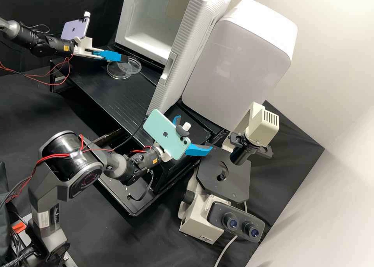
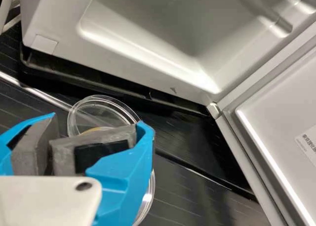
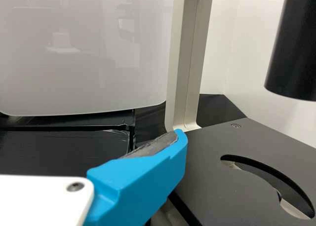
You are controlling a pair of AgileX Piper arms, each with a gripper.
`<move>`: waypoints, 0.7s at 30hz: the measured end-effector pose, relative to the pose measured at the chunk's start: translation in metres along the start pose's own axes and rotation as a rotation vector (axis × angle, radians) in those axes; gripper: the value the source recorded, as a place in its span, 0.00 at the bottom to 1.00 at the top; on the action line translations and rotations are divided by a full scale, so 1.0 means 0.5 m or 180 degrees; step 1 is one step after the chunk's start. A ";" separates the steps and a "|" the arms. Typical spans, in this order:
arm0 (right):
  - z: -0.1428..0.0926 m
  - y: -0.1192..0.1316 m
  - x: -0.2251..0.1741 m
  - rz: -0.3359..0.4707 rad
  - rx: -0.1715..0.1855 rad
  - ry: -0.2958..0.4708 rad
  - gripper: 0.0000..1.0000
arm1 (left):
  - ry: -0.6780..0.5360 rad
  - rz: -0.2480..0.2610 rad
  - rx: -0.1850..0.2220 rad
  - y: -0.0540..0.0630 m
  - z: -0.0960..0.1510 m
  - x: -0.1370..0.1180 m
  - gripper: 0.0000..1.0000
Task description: Take the petri dish out of the incubator
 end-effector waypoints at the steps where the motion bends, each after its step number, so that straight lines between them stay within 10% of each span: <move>1: 0.000 0.000 0.000 0.0000 0.0000 0.0000 1.00 | 0.0012 0.0005 0.0033 0.000 -0.002 -0.001 1.00; 11: 0.000 0.000 0.000 0.0000 0.0000 0.0000 1.00 | 0.0220 0.0313 0.0487 0.005 -0.007 -0.039 1.00; 21: 0.000 0.000 0.000 0.0000 0.0000 0.0000 1.00 | 0.0179 0.0499 0.0662 0.011 0.002 -0.056 1.00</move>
